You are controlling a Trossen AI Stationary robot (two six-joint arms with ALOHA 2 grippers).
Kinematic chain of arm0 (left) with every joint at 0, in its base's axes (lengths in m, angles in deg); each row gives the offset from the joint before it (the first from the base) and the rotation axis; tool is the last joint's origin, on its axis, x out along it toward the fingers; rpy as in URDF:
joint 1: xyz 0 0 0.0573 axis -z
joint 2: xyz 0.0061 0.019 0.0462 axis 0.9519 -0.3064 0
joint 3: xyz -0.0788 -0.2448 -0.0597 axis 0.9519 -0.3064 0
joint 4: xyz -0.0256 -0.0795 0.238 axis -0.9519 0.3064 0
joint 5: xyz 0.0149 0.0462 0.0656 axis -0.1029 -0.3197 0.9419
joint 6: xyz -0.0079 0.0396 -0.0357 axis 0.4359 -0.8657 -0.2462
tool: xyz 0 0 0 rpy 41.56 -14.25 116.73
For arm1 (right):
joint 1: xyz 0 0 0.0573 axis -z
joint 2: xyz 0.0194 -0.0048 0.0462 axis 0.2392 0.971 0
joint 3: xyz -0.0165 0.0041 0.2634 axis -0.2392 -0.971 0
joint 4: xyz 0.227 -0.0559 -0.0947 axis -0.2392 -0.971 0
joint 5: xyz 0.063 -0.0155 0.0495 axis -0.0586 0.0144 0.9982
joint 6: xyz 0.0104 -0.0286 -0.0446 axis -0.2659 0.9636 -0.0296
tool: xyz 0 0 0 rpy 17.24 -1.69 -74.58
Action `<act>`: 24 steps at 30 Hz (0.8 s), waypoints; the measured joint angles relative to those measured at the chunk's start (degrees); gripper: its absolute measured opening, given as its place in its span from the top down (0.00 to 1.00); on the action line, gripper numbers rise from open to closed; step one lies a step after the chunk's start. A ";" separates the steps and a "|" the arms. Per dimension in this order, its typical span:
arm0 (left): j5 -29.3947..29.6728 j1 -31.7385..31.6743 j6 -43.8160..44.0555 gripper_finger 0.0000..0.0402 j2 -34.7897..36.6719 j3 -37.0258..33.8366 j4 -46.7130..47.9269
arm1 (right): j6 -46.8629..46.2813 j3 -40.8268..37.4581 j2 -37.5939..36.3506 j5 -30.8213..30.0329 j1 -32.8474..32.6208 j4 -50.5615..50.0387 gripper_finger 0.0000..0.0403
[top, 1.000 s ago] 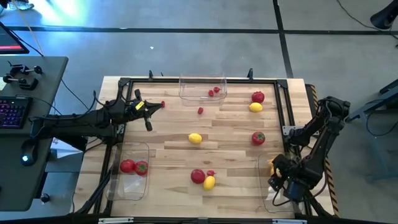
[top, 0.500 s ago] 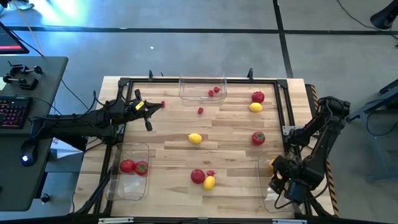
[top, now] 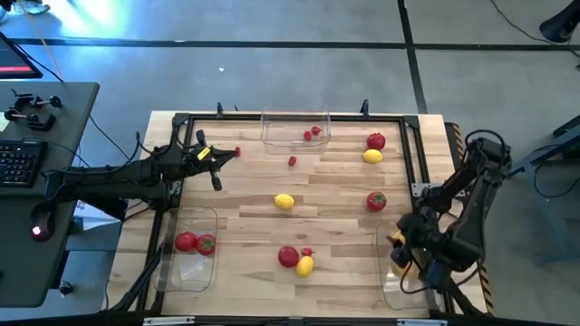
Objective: Sort produce into baskets
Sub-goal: Put the yellow lemon into the bottom right transparent bin
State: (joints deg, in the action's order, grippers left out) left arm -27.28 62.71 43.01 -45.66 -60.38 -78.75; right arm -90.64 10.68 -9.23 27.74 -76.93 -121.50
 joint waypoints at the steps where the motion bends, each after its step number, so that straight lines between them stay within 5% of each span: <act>1: 0.00 0.01 -0.02 1.00 0.00 0.00 0.02 | 0.97 -0.61 -0.59 -1.75 0.46 0.01 0.41; 18: 0.02 -0.01 -0.99 1.00 0.00 0.00 0.02 | 29.67 -3.21 -6.60 -21.49 16.10 7.48 0.97; 24: 0.02 0.01 -1.03 1.00 -0.01 0.00 0.02 | 41.96 -3.23 -6.57 -25.56 26.13 12.96 0.99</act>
State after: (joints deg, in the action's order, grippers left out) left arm -27.26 62.72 41.98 -45.67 -60.38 -78.73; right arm -48.68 7.45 -15.80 2.18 -50.80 -108.55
